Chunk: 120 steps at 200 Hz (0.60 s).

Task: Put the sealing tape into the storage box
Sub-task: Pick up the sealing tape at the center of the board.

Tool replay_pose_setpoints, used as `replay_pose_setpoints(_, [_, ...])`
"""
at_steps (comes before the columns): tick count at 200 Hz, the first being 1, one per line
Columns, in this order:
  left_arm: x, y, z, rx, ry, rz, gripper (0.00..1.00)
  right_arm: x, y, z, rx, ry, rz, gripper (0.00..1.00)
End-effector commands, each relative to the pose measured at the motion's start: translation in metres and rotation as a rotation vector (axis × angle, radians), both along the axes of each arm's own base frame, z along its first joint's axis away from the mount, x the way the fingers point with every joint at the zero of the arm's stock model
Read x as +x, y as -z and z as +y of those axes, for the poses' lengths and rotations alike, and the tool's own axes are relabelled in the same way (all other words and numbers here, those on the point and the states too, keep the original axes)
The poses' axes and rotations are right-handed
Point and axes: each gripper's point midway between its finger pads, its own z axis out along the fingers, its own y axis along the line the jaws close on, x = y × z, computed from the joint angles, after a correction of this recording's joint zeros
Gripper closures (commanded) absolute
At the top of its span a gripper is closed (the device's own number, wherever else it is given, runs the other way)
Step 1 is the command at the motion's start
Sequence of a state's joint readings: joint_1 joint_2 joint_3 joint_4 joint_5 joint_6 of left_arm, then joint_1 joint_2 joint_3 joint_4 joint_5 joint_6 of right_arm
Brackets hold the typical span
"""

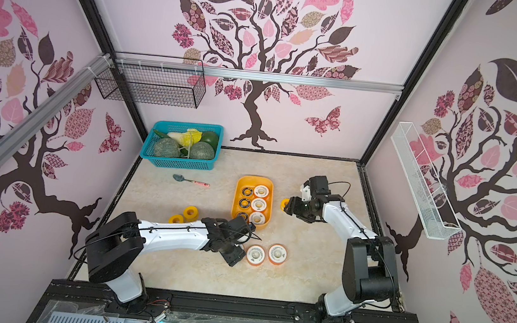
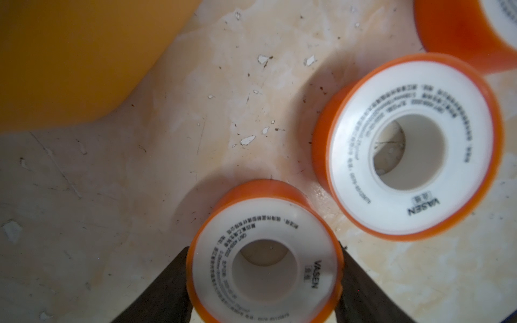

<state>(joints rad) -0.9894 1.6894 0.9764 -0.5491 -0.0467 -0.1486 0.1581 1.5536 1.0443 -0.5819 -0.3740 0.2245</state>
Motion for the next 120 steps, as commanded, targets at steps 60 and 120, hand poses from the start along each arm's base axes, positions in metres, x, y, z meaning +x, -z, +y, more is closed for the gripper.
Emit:
replay_pose_setpoints(60, [0.008,-0.013,-0.001,-0.005,-0.017,-0.056,0.35,0.003,-0.002,0.001,0.013,-0.005,0.005,0.33])
replay_pose_setpoints(120, [0.021,-0.044,0.007,-0.049,-0.086,-0.136,0.34,0.003,-0.001,0.002,0.017,-0.01,0.008,0.33])
